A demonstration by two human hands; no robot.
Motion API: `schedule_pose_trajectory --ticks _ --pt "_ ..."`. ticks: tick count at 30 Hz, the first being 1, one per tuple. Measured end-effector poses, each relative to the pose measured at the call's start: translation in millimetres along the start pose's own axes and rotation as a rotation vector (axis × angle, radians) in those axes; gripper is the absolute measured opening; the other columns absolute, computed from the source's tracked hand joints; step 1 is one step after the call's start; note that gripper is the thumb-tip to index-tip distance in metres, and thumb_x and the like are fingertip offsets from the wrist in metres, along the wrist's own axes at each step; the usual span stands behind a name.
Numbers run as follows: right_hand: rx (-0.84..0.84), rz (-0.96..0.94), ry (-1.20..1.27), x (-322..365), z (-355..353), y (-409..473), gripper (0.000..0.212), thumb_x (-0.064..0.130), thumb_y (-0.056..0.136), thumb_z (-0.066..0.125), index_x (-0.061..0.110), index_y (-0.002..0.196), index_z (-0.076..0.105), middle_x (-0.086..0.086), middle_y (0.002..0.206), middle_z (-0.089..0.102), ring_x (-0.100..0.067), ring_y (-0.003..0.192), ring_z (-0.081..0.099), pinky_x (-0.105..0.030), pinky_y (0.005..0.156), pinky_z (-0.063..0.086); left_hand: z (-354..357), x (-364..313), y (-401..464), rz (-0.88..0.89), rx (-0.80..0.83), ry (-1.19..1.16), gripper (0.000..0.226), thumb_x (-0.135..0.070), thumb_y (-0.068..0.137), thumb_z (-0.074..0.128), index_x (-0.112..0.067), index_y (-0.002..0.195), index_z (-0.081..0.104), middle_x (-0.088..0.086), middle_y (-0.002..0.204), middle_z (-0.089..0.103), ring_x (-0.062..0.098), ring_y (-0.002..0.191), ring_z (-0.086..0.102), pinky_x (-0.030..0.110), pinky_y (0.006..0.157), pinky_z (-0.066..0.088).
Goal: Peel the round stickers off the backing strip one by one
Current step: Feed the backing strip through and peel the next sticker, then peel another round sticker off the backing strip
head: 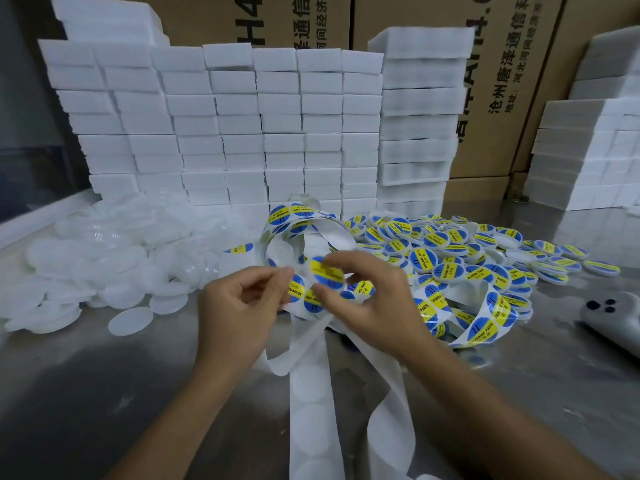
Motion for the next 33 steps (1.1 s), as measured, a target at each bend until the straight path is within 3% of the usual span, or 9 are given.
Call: schedule_pose_trajectory --ticks 2,4,8,12,16,23,27,30,33 --pt "-0.056 0.118 -0.046 -23.8 -18.6 11.6 0.029 0.039 0.079 0.077 0.023 0.103 0.072 0.019 0.097 0.070 -0.002 0.092 0.064 -0.018 0.075 0.051 -24.2 -15.9 3.3 0.194 -0.194 0.254 0.008 -0.017 0.085 0.072 -0.024 0.080 0.071 -0.008 0.075 0.069 0.002 0.068 0.062 0.004 0.067 0.042" --pt "-0.089 0.249 -0.123 -54.6 -35.3 22.4 0.029 0.042 0.080 0.077 0.028 0.105 0.070 0.022 0.097 0.068 0.000 0.093 0.063 -0.019 0.076 0.052 -41.7 -11.0 8.0 0.163 -0.296 0.350 0.010 -0.021 0.085 0.071 -0.024 0.094 0.066 -0.004 0.093 0.060 0.004 0.075 0.057 0.003 0.067 0.038" --pt "-0.103 0.380 -0.341 -109.7 -58.3 45.8 0.039 0.047 0.081 0.074 0.019 0.109 0.070 0.007 0.102 0.069 -0.009 0.093 0.062 -0.031 0.079 0.052 -53.5 49.4 9.6 -0.388 -0.350 0.086 0.036 -0.039 0.080 0.075 -0.026 0.108 0.057 -0.003 0.102 0.062 0.005 0.075 0.056 0.022 0.063 0.041" --pt "-0.062 0.433 -0.577 -150.3 -69.1 73.9 0.035 0.048 0.087 0.066 0.016 0.101 0.068 -0.008 0.101 0.067 -0.018 0.074 0.059 -0.029 0.063 0.042 -36.9 72.2 5.3 -0.594 -0.204 -0.121 0.029 -0.036 0.079 0.078 -0.018 0.100 0.070 -0.002 0.093 0.074 0.015 0.080 0.066 0.033 0.073 0.054" --pt "0.035 0.489 -0.729 -178.4 -68.5 90.0 0.034 0.046 0.092 0.061 0.013 0.100 0.065 -0.007 0.109 0.058 -0.026 0.078 0.062 -0.036 0.069 0.050 -25.0 70.4 3.6 -0.581 -0.079 -0.148 0.014 -0.012 0.083 0.073 -0.015 0.097 0.072 0.005 0.095 0.075 0.023 0.082 0.066 0.042 0.084 0.053" --pt "0.112 0.539 -0.769 -197.8 -52.0 90.5 0.024 0.029 0.098 0.056 0.006 0.100 0.062 -0.013 0.103 0.057 -0.033 0.091 0.059 -0.038 0.072 0.048 -14.6 63.5 6.6 -0.544 0.003 -0.199 0.050 0.015 0.079 0.056 -0.019 0.115 0.060 0.015 0.093 0.068 0.026 0.064 0.064 0.030 0.057 0.050" --pt "0.194 0.611 -0.761 -194.1 -45.1 89.4 0.026 0.027 0.100 0.045 0.007 0.105 0.060 -0.013 0.098 0.060 -0.036 0.098 0.061 -0.038 0.080 0.049 -8.1 59.8 6.8 -0.533 0.063 -0.274 0.062 0.019 0.077 0.053 -0.025 0.121 0.058 0.014 0.098 0.067 0.030 0.070 0.062 0.033 0.062 0.050" --pt "0.088 0.497 -0.685 -159.9 -36.8 92.2 0.032 0.028 0.096 0.055 0.012 0.123 0.063 -0.012 0.123 0.062 -0.033 0.112 0.059 -0.044 0.094 0.048 -3.4 58.0 5.9 -0.522 0.097 -0.298 0.065 0.021 0.078 0.052 -0.032 0.115 0.061 0.007 0.093 0.070 0.026 0.066 0.063 0.034 0.058 0.053" --pt "-0.076 0.239 -0.485 -99.3 -21.2 86.4 0.020 0.024 0.093 0.061 0.013 0.107 0.070 -0.007 0.109 0.068 -0.026 0.102 0.061 -0.040 0.088 0.049 3.0 54.3 4.9 -0.507 0.143 -0.327 0.068 0.022 0.080 0.050 -0.036 0.113 0.062 0.005 0.086 0.072 0.021 0.055 0.063 0.033 0.050 0.054"
Point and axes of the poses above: each hand's wrist, its own y-axis towards the middle knuckle, its own z-axis out of the palm, x = y × z, the point moved 9 cm from there along y, towards the middle knuckle
